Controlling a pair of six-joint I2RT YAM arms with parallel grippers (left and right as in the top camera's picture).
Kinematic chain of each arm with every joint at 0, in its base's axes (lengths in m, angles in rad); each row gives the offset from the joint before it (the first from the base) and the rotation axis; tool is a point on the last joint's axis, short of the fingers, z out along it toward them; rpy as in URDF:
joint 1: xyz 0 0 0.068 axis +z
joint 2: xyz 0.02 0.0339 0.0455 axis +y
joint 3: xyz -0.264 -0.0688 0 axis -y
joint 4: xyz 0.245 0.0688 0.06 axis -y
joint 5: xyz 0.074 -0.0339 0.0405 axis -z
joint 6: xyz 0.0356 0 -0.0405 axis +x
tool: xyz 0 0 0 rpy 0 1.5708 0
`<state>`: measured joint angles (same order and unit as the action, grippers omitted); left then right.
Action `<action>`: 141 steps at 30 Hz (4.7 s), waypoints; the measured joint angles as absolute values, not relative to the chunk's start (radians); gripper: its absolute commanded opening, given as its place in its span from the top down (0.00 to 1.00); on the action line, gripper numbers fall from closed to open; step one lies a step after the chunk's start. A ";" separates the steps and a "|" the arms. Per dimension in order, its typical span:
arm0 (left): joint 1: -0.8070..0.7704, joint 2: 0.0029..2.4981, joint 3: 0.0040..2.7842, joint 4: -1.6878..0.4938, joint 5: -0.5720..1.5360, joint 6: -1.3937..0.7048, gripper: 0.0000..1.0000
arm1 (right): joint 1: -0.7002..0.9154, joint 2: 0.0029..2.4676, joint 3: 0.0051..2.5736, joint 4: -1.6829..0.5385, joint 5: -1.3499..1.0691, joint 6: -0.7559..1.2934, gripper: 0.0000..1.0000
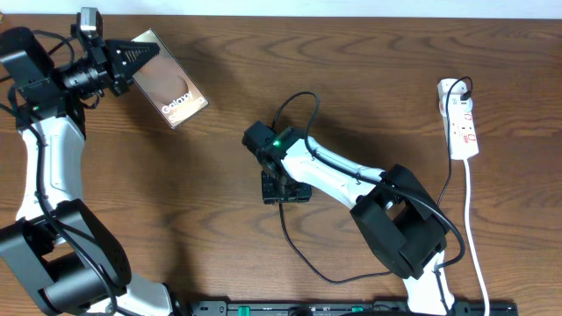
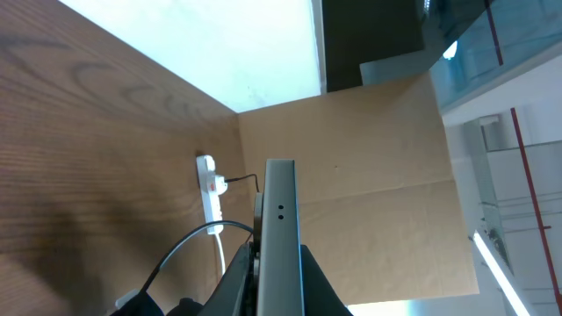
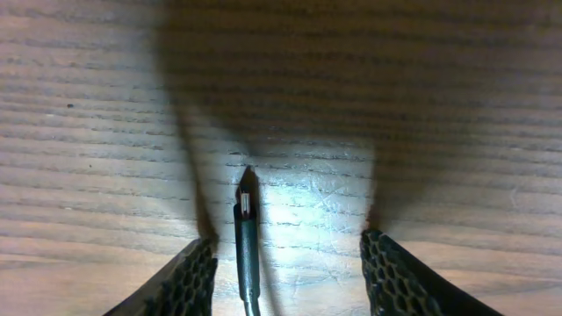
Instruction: Plug charger to phone and switch on socket
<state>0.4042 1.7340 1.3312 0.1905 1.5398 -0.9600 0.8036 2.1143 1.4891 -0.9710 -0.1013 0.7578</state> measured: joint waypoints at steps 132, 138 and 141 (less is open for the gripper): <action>0.404 1.734 1.331 0.191 1.540 -0.949 0.93 | 0.566 2.133 1.544 -0.767 -1.505 -0.301 0.99; 0.401 1.734 1.331 0.191 1.540 -0.939 0.93 | 0.577 2.133 1.544 -0.730 -1.523 -0.301 0.99; 0.390 1.734 1.331 0.191 1.540 -0.925 0.93 | 0.577 2.133 1.544 -0.683 -1.528 -0.300 0.99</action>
<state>0.3897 1.7340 1.3312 0.1905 1.5398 -0.9253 0.5774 2.1330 1.5440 -0.6834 -1.5276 -0.2996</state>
